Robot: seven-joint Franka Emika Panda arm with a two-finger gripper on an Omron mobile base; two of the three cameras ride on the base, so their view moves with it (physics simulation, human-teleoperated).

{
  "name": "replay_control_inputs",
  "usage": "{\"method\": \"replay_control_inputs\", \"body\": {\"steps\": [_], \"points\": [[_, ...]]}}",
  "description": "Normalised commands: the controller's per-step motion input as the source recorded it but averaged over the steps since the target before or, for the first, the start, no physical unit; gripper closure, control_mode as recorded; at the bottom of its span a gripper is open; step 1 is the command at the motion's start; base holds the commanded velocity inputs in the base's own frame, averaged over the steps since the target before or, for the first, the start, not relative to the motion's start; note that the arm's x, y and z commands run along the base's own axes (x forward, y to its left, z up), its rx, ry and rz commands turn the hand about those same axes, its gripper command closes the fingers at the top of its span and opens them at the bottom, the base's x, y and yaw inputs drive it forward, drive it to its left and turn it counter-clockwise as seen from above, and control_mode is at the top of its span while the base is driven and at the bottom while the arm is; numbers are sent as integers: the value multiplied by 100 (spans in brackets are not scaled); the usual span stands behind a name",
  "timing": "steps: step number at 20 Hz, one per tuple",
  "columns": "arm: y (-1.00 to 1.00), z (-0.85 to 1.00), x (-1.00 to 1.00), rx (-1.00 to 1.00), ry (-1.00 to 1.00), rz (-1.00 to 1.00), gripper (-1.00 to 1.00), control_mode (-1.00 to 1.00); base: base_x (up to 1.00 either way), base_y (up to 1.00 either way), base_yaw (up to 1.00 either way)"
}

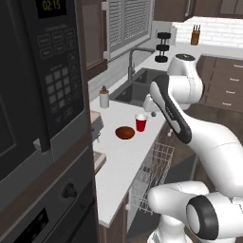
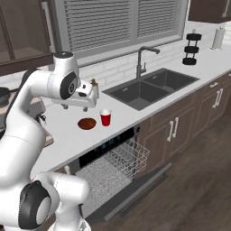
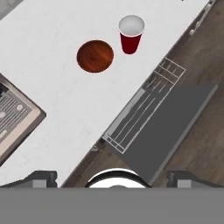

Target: Pick up the cup and bowl from the counter, place them in the dishwasher, and close the dishwasher door.

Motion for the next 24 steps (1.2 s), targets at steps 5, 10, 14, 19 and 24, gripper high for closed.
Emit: {"method": "replay_control_inputs", "body": {"steps": [5, 10, 14, 19, 24], "points": [[4, 0, 11, 0, 0, -3, -100, -100, 12, 12, -5], [0, 0, 59, 0, 0, -11, -100, -100, 0, 0, 0], [0, -10, 97, 2, 1, -11, -100, -100, 0, 0, 0], [0, -31, 100, 3, 3, -8, -100, -100, 0, 0, 0], [-12, -52, 100, 2, 0, -10, -100, -100, 0, 0, 0]]}}
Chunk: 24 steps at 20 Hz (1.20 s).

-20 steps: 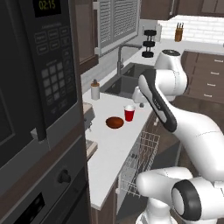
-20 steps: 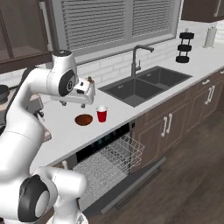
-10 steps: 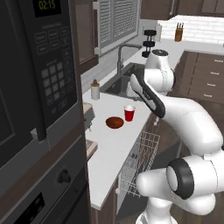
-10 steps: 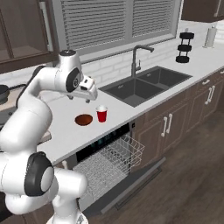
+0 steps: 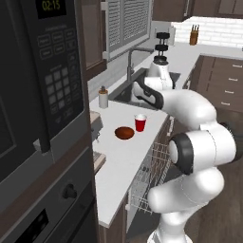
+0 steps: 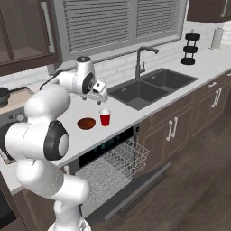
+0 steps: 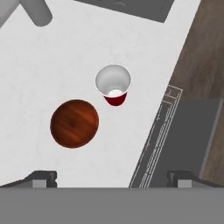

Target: Pick up the cup and bowl from the counter, place them in the dishwasher, and close the dishwasher door.

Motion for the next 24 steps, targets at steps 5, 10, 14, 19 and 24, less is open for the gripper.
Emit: {"method": "replay_control_inputs", "body": {"steps": [5, 10, 14, 19, 24], "points": [[-25, -49, 80, 0, 0, -11, -100, -100, 0, 0, 0], [-36, -42, 54, 0, 0, -8, -100, -100, 0, 0, 0], [-46, -41, 38, 1, 0, -2, -100, -100, 0, 0, 0], [-22, -33, 28, 6, 0, 0, -100, -100, 0, 0, 0], [-1, -34, 15, 8, 0, 0, -100, -100, 0, 0, 0]]}}
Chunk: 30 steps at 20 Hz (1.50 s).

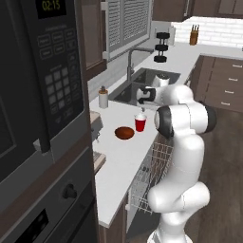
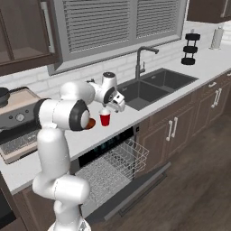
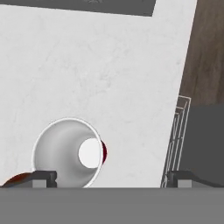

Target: Pick up the cup and bowl from the counter, place them in the dishwasher, and close the dishwasher door.

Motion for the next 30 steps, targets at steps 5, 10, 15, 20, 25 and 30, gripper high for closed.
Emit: {"method": "replay_control_inputs", "body": {"steps": [5, 10, 15, 20, 25, 30], "points": [[0, -37, 7, 4, 0, 0, -100, -100, 0, 0, 0], [1, -30, 7, 1, 0, 0, -100, -100, 0, 0, 0], [9, -21, 10, 0, 0, 0, -100, -100, 0, 0, 0], [17, -17, 23, 0, 0, 0, -100, -100, 0, 0, 0], [10, -18, 33, 0, 0, 0, -100, -100, 0, 0, 0], [0, -17, 12, 0, 0, 0, 100, -100, 0, 0, 0]]}}
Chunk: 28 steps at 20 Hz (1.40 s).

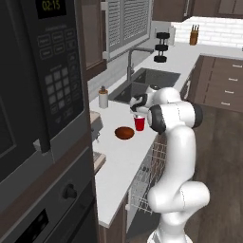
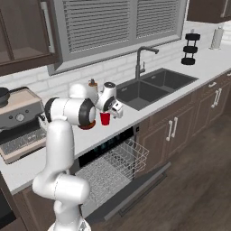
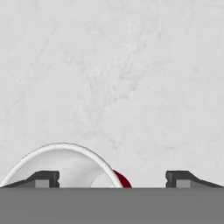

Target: Pick up the cup and bowl from the counter, place them in the dishwasher, and close the dishwasher door.

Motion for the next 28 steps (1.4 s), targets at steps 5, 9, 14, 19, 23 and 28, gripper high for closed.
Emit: {"method": "replay_control_inputs", "body": {"steps": [5, 9, 14, 19, 23, 28], "points": [[0, -5, -2, 0, 0, 0, 100, -100, 0, 0, 0], [-8, 0, -22, 3, 0, 0, 100, -100, 0, 0, 0], [-25, 0, -35, 6, 0, -1, 100, -100, 0, 0, 0], [-77, 0, -88, 14, -7, -5, 100, -100, 0, 0, 0], [-100, 0, -100, 15, -11, -9, 100, -100, 0, 0, 0], [-100, 0, -100, 15, -4, -7, 100, -100, 0, 0, 0]]}}
